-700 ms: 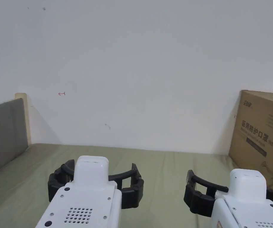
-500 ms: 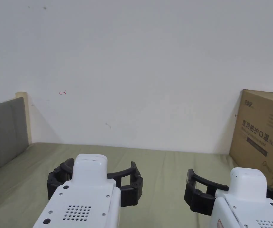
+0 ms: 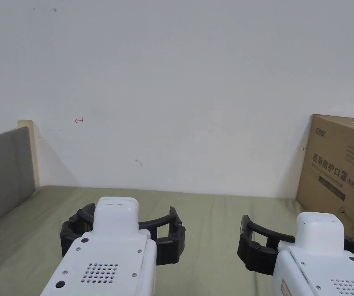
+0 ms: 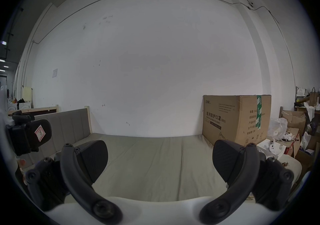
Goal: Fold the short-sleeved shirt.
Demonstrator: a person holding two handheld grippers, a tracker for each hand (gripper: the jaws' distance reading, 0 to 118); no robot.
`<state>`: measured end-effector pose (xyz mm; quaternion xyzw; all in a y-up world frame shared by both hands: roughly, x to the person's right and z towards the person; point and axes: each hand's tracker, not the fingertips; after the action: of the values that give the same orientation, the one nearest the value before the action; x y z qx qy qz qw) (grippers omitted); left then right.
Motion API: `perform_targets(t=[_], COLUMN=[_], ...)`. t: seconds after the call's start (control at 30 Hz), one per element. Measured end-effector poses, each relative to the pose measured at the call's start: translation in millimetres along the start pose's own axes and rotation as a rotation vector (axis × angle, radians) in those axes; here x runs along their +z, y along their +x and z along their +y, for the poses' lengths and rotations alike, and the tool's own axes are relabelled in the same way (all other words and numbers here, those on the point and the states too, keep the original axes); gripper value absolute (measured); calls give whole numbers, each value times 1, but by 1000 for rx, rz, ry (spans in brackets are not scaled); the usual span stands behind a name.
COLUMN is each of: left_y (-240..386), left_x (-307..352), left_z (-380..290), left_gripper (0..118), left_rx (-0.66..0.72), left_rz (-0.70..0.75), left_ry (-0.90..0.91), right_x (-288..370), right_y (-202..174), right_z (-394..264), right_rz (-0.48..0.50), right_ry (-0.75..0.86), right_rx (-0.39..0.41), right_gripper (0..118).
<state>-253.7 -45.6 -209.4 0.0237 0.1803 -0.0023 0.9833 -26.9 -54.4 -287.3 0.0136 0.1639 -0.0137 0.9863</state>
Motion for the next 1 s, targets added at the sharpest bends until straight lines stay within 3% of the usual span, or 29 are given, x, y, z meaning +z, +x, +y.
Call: perform_targets(t=[1.0], left_y=[2], left_x=[-1], left_z=[-5], left_gripper=[118], left_rx=[-13], left_rz=[-11], left_ry=[-20], right_x=[-2], right_y=[0], right_z=[-5], right_rz=[0], right_ry=[-16], right_rx=[-4], right_gripper=[118])
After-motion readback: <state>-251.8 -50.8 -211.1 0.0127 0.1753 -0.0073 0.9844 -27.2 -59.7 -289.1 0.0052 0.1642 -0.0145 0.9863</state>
